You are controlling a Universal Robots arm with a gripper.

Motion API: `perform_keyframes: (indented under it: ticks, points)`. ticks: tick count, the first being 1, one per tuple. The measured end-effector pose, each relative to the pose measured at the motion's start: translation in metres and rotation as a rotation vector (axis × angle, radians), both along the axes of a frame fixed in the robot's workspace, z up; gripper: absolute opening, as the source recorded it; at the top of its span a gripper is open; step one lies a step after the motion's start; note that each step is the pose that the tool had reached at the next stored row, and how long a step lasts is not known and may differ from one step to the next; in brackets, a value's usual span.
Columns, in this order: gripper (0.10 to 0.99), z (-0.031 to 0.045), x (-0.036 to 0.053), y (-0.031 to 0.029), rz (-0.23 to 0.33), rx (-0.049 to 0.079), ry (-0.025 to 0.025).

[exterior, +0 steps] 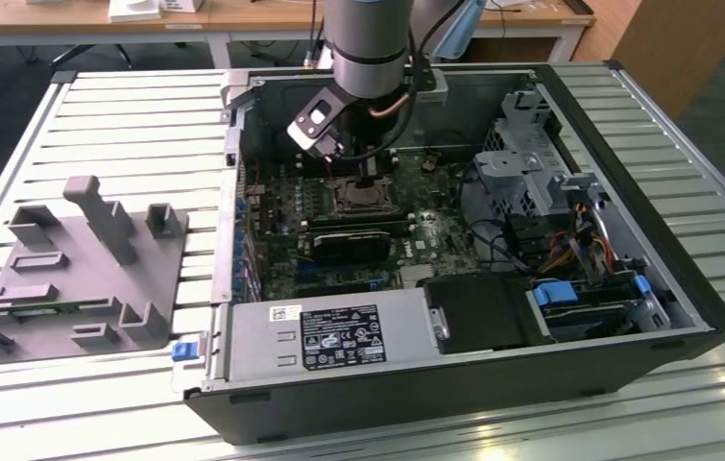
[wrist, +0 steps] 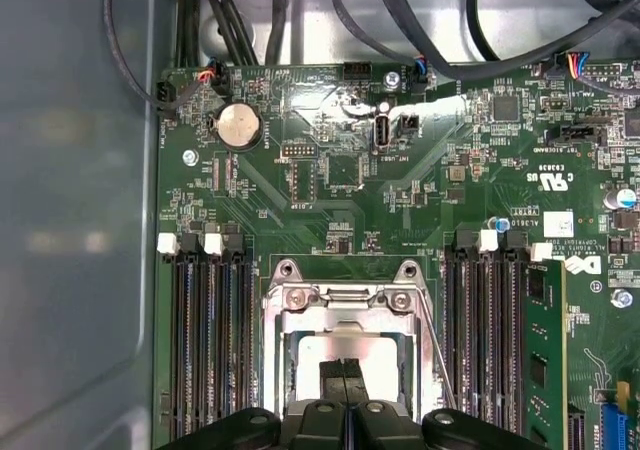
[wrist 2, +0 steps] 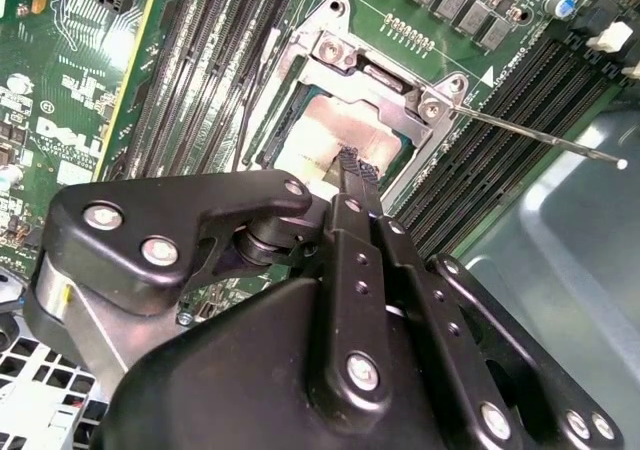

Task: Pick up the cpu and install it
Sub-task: 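Install the first cpu locking lever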

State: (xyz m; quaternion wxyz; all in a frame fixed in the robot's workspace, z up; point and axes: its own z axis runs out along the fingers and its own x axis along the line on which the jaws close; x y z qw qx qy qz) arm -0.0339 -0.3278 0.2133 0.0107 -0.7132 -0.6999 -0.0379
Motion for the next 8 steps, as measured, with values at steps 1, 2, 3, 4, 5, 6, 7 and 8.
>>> perform_keyframes:
  ticks: [1, 2, 3, 4, 5, 6, 7, 8]
  points:
    - [0.106, 0.0, 0.0, 0.0, 0.0, 0.0, 0.0]
    - [0.106, 0.0002, 0.0, 0.0, 0.0, 0.0, 0.0]
    - [0.106, 0.0004, 0.0001, 0.0, 0.0, 0.0, 0.0]
    - [0.106, 0.0006, 0.0003, 0.0, 0.0, 0.0, 0.0]
    - [0.106, 0.0011, 0.0003, -0.0001, 0.0, 0.0, 0.0001]
    - [0.106, 0.0017, 0.0003, -0.0001, 0.0, 0.0, 0.0001]
    - [0.106, 0.0025, 0.0003, 0.0, 0.0, 0.0, 0.0002]
    - [0.106, 0.0027, 0.0003, 0.0, 0.0, 0.0, 0.0001]
